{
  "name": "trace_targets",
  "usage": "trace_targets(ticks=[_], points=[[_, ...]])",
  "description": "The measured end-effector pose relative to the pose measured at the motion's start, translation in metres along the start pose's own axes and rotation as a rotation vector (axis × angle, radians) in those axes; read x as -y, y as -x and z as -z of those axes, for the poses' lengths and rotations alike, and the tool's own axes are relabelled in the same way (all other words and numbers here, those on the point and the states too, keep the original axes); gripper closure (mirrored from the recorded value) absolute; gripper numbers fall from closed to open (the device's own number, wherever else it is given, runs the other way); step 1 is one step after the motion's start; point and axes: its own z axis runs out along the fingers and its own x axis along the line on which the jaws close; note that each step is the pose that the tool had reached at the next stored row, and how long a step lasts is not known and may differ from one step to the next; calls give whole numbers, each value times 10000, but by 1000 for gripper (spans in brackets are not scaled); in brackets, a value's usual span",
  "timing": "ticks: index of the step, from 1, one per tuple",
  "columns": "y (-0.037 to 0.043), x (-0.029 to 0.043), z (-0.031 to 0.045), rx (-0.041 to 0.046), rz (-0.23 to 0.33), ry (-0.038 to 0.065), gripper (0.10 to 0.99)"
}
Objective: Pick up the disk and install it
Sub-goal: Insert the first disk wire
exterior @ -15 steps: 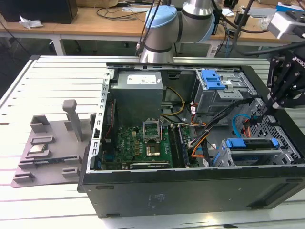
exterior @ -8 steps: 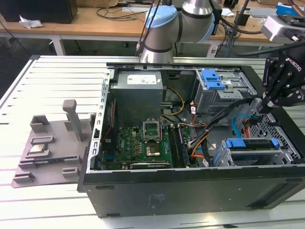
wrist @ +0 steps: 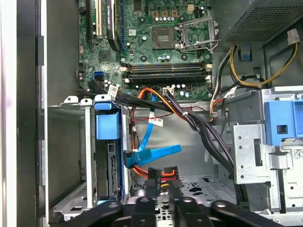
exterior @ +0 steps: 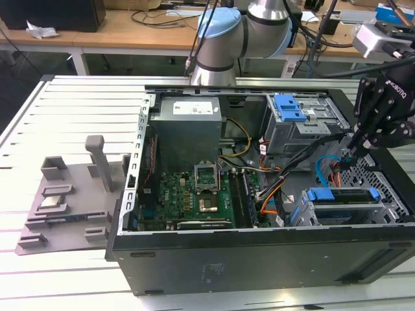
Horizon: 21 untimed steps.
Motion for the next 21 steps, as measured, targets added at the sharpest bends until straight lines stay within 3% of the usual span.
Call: trace_targets(ticks=[1, 7, 21], points=[[0, 0, 0, 0, 0, -1, 784], [-7, 2, -9, -2, 1, 0, 784], [-38, 12, -116, -2, 1, 0, 784]])
